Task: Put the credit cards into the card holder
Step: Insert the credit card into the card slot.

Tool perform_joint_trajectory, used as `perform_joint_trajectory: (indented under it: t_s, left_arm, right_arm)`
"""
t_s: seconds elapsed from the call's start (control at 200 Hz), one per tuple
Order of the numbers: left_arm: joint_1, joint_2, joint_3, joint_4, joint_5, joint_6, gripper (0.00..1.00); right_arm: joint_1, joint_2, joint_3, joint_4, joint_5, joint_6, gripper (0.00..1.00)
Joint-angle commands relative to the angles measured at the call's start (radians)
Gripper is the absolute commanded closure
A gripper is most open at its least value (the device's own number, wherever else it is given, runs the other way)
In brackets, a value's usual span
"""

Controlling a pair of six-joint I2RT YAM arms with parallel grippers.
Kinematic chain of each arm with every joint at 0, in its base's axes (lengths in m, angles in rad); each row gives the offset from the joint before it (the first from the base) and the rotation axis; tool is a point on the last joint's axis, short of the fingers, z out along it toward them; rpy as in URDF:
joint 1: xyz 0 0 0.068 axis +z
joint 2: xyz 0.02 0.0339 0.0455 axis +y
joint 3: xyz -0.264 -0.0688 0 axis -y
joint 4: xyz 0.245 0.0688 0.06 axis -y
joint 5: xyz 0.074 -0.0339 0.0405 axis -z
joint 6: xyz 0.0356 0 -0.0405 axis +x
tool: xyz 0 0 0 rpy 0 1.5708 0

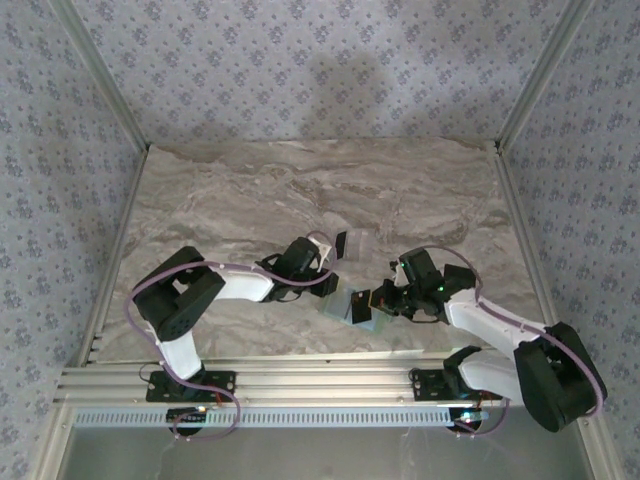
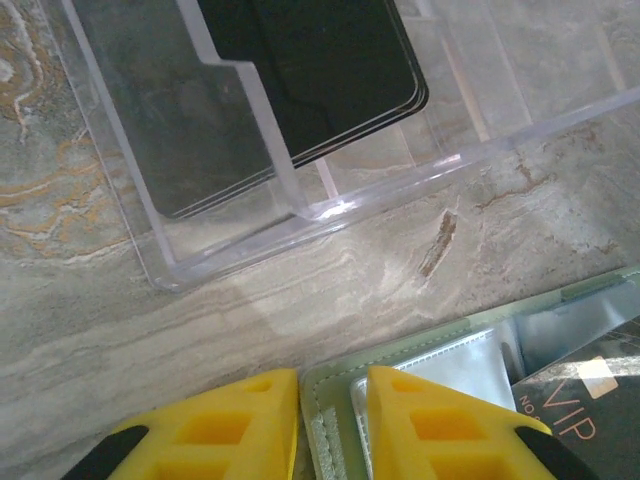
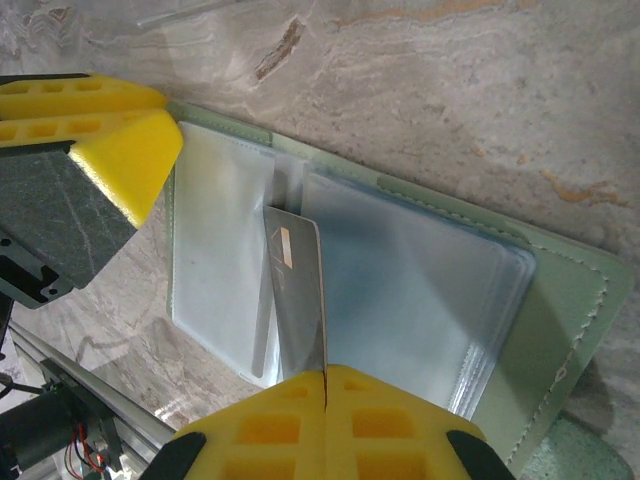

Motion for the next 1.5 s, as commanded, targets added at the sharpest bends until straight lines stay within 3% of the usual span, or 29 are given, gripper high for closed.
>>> perform_joint_trajectory:
  t_s: [0.0,0.685,1.494]
  left_arm:
    - [-0.03,0.052,-0.033,-0.022,0.0,-0.014,0.77]
    - [-0.053,0.091,-0.055,0.006,-0.019,-0.037,0.78]
    - [-0.066,0.097,-0.07,0.022,-0.014,-0.045,0.78]
  right_arm:
    - [-0.007,0.019,-0.014,0.004,0.003,0.008,1.0]
    - [0.003,-0.027,-0.035,-0.082,0.002,0.005,1.0]
    - [0.022,0.082,0.031,0.01,0.029,0.022,1.0]
